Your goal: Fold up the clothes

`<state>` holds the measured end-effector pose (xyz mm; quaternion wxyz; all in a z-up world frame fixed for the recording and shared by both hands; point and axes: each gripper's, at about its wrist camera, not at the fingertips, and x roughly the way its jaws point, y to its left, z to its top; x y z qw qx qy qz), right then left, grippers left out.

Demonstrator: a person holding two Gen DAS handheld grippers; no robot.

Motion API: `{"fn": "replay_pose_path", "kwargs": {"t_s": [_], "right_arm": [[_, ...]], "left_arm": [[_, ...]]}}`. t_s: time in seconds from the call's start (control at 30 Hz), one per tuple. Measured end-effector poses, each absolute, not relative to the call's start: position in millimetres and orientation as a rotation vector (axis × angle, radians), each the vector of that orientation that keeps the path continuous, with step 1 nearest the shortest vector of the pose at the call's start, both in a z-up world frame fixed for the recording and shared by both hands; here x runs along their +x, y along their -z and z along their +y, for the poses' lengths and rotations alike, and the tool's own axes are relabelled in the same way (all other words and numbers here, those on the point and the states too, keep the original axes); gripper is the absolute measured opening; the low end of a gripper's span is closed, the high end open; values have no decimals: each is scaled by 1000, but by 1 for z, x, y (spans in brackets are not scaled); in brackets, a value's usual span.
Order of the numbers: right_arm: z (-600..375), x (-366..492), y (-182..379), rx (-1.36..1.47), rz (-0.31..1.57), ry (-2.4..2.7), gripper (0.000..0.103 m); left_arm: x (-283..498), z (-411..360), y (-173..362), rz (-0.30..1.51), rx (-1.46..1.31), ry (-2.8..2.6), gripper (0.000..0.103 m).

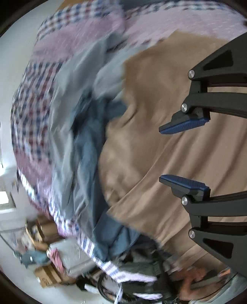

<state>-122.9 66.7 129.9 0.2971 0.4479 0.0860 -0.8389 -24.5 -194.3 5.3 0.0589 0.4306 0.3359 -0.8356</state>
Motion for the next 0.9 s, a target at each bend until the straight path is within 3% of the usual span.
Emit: {"fn": "replay_pose_path", "kwargs": {"t_s": [0.1, 0.17, 0.27, 0.53, 0.6, 0.67, 0.9], "right_arm": [[30, -150, -126, 1232, 114, 2161, 47], [8, -169, -121, 1274, 41, 2122, 47], [-21, -194, -109, 1336, -23, 2083, 47], [-81, -223, -84, 1426, 135, 2072, 45], [-90, -225, -74, 1466, 190, 2071, 36], [-97, -225, -69, 1473, 236, 2078, 4], [-109, -231, -98, 1326, 231, 2148, 3]], "left_arm": [[-25, -191, -7, 1076, 1315, 2588, 2], [-26, -188, -8, 1090, 1339, 2618, 19], [-29, -182, -9, 1045, 1386, 2666, 30], [-35, -171, -6, 1012, 1443, 2674, 30], [-36, -169, -4, 1002, 1453, 2670, 24], [-37, -168, -3, 995, 1460, 2665, 15], [-28, -177, -12, 1021, 1311, 2699, 4]]}}
